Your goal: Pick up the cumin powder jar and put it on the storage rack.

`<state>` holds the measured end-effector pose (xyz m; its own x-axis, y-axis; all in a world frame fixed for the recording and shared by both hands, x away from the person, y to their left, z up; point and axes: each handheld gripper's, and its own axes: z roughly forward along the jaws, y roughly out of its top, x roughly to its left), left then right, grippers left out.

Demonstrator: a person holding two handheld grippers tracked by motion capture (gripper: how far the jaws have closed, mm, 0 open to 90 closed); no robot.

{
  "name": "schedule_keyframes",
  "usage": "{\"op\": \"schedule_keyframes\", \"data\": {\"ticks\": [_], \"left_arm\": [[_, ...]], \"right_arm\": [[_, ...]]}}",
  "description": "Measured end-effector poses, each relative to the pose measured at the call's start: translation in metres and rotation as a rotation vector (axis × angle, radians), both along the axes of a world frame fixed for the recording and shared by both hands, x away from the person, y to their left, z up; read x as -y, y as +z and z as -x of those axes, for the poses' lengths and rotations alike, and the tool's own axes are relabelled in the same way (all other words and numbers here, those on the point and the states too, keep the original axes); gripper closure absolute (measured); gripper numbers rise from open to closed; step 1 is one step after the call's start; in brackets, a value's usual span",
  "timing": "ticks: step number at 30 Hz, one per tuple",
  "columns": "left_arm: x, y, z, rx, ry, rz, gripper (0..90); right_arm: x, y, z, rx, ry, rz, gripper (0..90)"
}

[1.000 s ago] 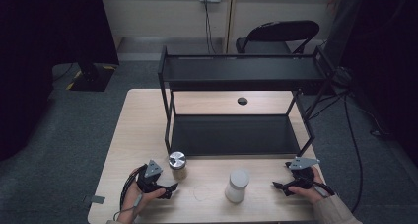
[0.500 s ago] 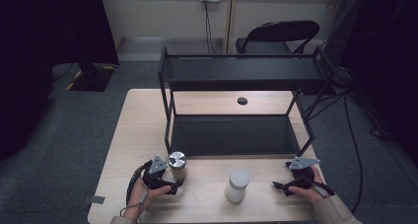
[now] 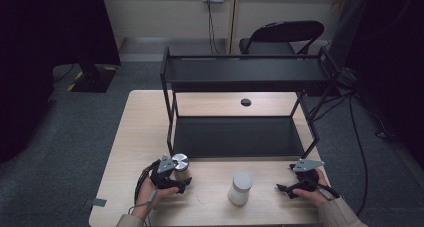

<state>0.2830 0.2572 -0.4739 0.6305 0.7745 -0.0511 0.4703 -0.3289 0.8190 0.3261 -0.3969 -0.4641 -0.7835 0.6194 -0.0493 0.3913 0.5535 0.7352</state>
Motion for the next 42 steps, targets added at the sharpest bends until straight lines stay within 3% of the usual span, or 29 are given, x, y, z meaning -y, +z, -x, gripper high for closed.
{"op": "schedule_keyframes", "data": {"ticks": [5,14,22,27,32,42], "left_arm": [[0.002,-0.001,-0.001,0.013,0.013,0.0,15.0],[0.004,-0.001,-0.005,-0.003,0.008,0.009,27.2],[0.007,0.003,-0.004,0.011,0.004,-0.021,29.8],[0.007,0.004,-0.003,0.009,0.002,-0.015,30.6],[0.009,0.011,-0.003,-0.019,-0.015,-0.023,30.8],[0.01,0.036,-0.002,-0.014,-0.047,-0.011,30.9]], "right_arm": [[0.0,0.0,0.0,0.0,0.0,0.0,0.0],[0.0,0.0,0.0,0.0,0.0,0.0,0.0],[0.0,0.0,0.0,0.0,0.0,0.0,0.0],[0.0,0.0,0.0,0.0,0.0,0.0,0.0],[0.0,0.0,0.0,0.0,0.0,0.0,0.0],[0.0,0.0,0.0,0.0,0.0,0.0,0.0]]}}
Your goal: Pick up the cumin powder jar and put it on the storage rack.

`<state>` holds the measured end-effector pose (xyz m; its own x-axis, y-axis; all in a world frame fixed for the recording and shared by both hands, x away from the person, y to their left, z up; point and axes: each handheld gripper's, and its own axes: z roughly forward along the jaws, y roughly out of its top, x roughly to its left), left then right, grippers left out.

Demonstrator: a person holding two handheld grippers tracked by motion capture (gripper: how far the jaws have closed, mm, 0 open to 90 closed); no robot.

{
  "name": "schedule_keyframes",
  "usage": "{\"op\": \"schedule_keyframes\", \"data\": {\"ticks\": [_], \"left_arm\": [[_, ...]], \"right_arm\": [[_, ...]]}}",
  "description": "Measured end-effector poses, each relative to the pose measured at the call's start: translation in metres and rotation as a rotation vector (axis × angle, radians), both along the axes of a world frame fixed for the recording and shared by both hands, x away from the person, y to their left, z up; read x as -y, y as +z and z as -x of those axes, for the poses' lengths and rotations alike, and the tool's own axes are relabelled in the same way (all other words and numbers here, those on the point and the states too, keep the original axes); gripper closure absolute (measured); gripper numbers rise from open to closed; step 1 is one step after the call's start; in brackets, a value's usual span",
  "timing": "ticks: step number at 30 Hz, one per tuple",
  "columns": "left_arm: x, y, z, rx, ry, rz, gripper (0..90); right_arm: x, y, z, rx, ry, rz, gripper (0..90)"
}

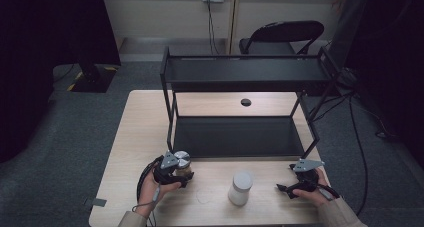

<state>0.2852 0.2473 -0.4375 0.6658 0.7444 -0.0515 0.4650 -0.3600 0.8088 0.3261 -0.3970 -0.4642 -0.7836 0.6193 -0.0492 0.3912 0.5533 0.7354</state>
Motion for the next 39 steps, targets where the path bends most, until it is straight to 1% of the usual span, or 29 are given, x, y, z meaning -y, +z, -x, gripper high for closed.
{"op": "schedule_keyframes", "data": {"ticks": [3,6,9,14,16,20,23,24,26,28,30,32,35,36,38,39], "left_arm": [[0.001,0.012,-0.001,-0.007,-0.018,0.001,30.9],[0.002,0.025,-0.003,-0.006,-0.036,-0.003,30.9],[0.002,0.039,-0.005,-0.002,-0.05,0.007,30.9],[0.003,0.064,-0.01,0.01,-0.067,0.002,30.9],[0.002,0.072,-0.013,0.008,-0.072,0.02,30.9],[0.003,0.089,-0.016,0.022,-0.088,0.029,30.9],[0.003,0.102,-0.021,0.022,-0.097,0.038,30.9],[0.003,0.105,-0.023,0.016,-0.099,0.05,30.9],[0.004,0.115,-0.025,0.019,-0.105,0.045,30.9],[0.004,0.123,-0.028,0.016,-0.111,0.056,31.0],[0.005,0.134,-0.031,0.023,-0.119,0.045,30.9],[0.006,0.143,-0.032,0.025,-0.12,0.05,31.0],[0.008,0.158,-0.036,0.028,-0.132,0.036,30.9],[0.008,0.161,-0.037,0.027,-0.133,0.042,31.0],[0.01,0.172,-0.039,0.032,-0.136,0.033,30.9],[0.011,0.174,-0.04,0.034,-0.134,0.035,30.9]], "right_arm": [[0.0,0.0,0.0,0.0,0.0,0.0,0.0],[0.0,0.0,0.0,0.0,0.0,0.0,0.0],[0.0,0.0,0.0,0.0,0.0,0.0,0.0],[0.0,0.0,0.0,0.0,0.0,0.0,0.0],[0.0,0.0,0.0,0.0,0.0,0.0,0.0],[0.0,0.0,0.0,0.0,0.0,0.0,0.0],[0.0,0.0,0.0,0.0,0.0,0.0,0.0],[0.0,0.0,0.0,0.0,0.0,0.0,0.0],[0.0,0.0,0.0,0.0,0.0,0.0,0.0],[0.0,0.0,0.0,0.0,0.0,0.0,0.0],[0.0,0.0,0.0,0.0,0.0,0.0,0.0],[0.0,0.0,0.0,0.0,0.0,0.0,0.0],[0.0,0.0,0.0,0.0,0.0,0.0,0.0],[0.0,0.0,0.0,0.0,0.0,0.0,0.0],[0.0,0.0,0.0,0.0,0.0,0.0,0.0],[0.0,0.0,0.0,0.0,0.0,0.0,0.0]]}}
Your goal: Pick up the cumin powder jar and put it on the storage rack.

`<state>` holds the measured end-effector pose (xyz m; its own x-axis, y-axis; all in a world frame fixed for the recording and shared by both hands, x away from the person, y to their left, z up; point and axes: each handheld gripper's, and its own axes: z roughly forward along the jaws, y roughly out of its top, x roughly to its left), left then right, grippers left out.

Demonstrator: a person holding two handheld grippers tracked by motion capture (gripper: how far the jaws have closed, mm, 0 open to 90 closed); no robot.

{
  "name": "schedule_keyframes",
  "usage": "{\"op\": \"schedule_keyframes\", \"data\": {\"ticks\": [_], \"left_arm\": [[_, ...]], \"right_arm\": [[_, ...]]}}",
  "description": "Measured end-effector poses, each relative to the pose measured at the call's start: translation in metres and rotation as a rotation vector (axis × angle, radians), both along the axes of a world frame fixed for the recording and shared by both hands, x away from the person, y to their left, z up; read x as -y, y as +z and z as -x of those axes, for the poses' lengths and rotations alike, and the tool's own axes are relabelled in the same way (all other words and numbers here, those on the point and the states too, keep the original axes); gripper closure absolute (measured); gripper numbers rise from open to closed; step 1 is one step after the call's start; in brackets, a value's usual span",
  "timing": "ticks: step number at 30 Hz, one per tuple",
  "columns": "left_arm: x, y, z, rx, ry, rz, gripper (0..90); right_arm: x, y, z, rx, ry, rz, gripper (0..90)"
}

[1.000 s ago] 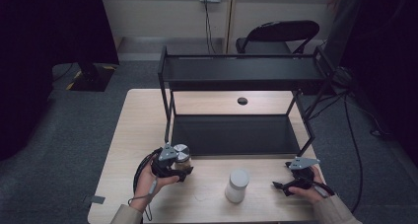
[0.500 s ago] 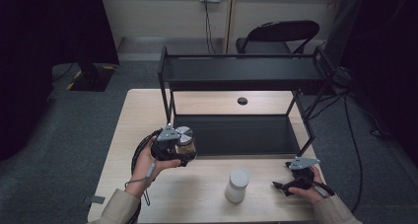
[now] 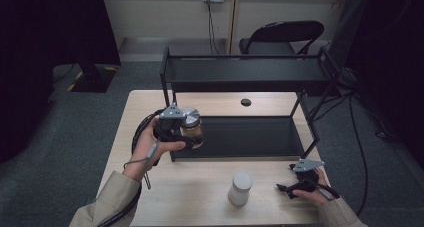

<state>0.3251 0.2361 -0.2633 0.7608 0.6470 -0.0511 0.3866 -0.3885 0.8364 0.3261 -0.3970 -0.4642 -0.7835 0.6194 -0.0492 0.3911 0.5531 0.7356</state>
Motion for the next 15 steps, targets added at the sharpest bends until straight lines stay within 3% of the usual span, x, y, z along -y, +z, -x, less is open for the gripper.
{"op": "schedule_keyframes", "data": {"ticks": [15], "left_arm": [[0.01,0.056,-0.016,0.003,-0.006,0.01,31.0]], "right_arm": [[0.0,0.0,0.0,0.0,0.0,0.0,0.0]]}}
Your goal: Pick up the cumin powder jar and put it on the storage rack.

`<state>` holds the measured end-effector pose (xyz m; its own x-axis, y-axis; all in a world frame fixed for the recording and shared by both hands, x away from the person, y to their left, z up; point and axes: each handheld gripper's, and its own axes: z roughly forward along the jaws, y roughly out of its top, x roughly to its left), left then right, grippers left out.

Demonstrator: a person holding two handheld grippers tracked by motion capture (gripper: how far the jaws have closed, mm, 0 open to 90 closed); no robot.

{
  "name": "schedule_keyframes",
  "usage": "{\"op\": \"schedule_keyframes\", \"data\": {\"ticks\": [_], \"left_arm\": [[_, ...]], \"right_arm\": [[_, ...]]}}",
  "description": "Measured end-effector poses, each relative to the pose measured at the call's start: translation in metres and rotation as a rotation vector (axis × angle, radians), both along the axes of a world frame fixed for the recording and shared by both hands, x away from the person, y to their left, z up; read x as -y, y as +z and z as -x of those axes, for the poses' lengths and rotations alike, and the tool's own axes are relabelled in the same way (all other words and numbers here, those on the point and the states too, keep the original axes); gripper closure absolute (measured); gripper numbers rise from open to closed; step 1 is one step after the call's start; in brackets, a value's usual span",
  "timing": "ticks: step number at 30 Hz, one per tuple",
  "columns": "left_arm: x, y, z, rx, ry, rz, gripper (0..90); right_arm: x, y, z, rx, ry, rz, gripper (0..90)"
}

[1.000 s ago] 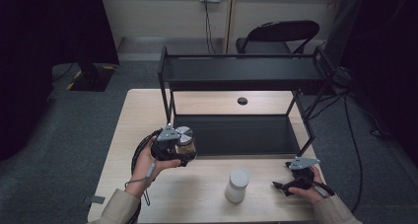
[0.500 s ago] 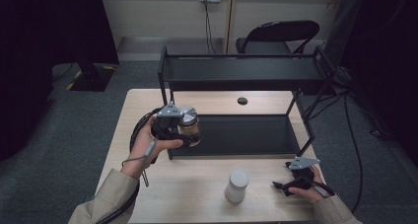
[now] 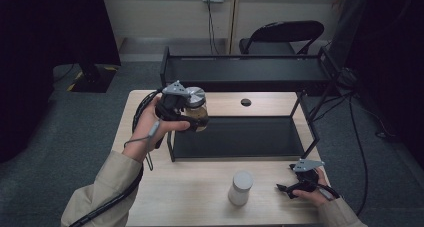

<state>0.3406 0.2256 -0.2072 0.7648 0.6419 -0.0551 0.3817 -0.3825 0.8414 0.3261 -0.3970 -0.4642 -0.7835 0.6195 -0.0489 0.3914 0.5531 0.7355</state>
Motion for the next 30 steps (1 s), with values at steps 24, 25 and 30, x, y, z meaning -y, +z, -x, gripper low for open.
{"op": "schedule_keyframes", "data": {"ticks": [24,25,30], "left_arm": [[0.018,0.067,-0.029,0.024,0.128,-0.011,31.0],[0.02,0.068,-0.03,0.028,0.138,-0.013,31.0],[0.031,0.074,-0.04,0.033,0.196,-0.011,31.0]], "right_arm": [[0.0,0.0,0.0,0.0,0.0,0.0,0.0],[0.0,0.0,0.0,0.0,0.0,0.0,0.0],[0.0,0.0,0.0,0.001,0.0,0.0,0.0]]}}
